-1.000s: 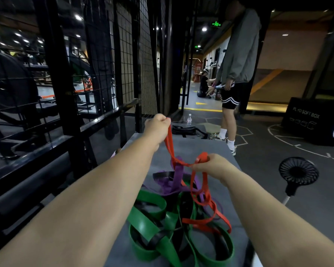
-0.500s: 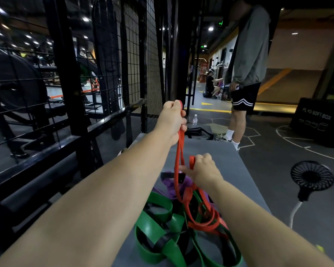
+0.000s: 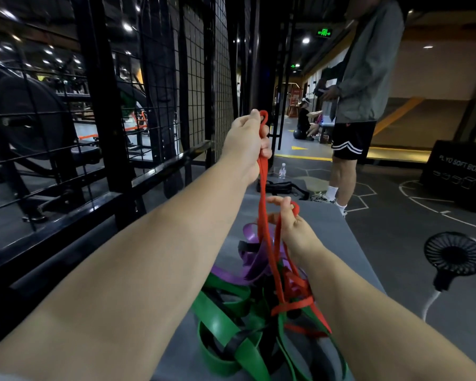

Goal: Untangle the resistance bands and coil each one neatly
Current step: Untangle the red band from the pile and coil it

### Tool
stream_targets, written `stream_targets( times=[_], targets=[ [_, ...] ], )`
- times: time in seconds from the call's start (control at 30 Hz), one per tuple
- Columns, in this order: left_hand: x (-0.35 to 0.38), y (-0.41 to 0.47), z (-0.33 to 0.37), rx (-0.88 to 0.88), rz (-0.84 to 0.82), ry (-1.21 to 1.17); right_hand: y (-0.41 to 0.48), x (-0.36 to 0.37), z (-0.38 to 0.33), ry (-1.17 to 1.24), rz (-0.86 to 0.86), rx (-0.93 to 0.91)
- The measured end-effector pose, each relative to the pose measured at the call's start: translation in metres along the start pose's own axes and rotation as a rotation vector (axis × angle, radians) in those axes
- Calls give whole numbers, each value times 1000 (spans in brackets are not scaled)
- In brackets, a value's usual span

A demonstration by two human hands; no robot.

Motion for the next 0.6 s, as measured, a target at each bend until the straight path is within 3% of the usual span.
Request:
stream_targets(
  times=[0.23, 0.37, 0.47, 0.6],
  targets=[
    [-15, 5, 10, 134, 154, 3, 2, 15, -15, -89, -163, -49],
    [-24, 3, 11, 164, 191, -20, 7, 1, -31, -280, -84, -58],
    [-30, -2, 4, 102, 166, 19, 13, -20, -43, -116, 6, -40],
    [-35, -13, -42, -226, -33, 145, 31, -46, -62, 294, 115, -115]
  ],
)
Point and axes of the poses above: each hand's wrist, its own y-axis towards the middle knuckle, its own x-axis out of the palm, z = x × y, the point moved 5 cm from there along y, towards the middle knuckle, and after that the axes turned 9 degrees about -z, right-handed, at the moved point
